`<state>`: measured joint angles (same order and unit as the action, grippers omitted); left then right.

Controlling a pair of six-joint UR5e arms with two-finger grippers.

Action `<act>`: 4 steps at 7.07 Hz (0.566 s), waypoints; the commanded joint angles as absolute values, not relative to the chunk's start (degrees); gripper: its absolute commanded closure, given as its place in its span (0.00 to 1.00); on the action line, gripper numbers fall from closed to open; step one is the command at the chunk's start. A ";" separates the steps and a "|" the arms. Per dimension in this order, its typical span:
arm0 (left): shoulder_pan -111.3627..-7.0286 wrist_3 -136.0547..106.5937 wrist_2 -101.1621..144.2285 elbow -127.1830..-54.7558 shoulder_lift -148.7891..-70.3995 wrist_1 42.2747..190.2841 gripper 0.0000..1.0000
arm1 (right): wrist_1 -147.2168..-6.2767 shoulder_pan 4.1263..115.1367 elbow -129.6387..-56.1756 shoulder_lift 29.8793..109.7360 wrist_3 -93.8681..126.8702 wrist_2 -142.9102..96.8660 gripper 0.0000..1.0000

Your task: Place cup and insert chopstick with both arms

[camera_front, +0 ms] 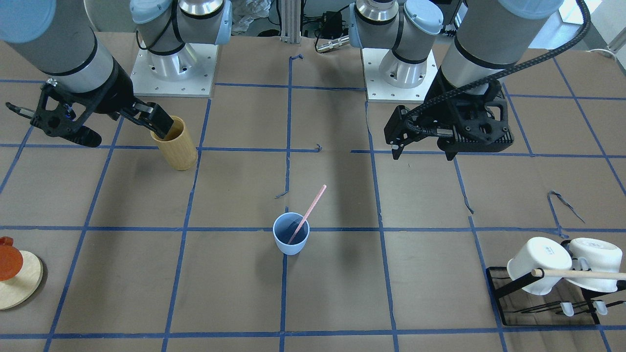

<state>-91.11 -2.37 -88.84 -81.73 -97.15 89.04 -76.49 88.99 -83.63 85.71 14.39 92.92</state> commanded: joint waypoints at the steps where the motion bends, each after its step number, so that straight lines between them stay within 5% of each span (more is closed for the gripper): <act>1: -91.14 -2.37 -88.77 -81.74 -97.20 89.03 0.00 | -76.55 89.56 -83.50 87.36 6.20 92.38 0.00; 4: -91.14 -2.29 -88.77 -81.65 -97.20 89.03 0.00 | -78.29 89.74 -83.58 89.12 -4.90 91.67 0.00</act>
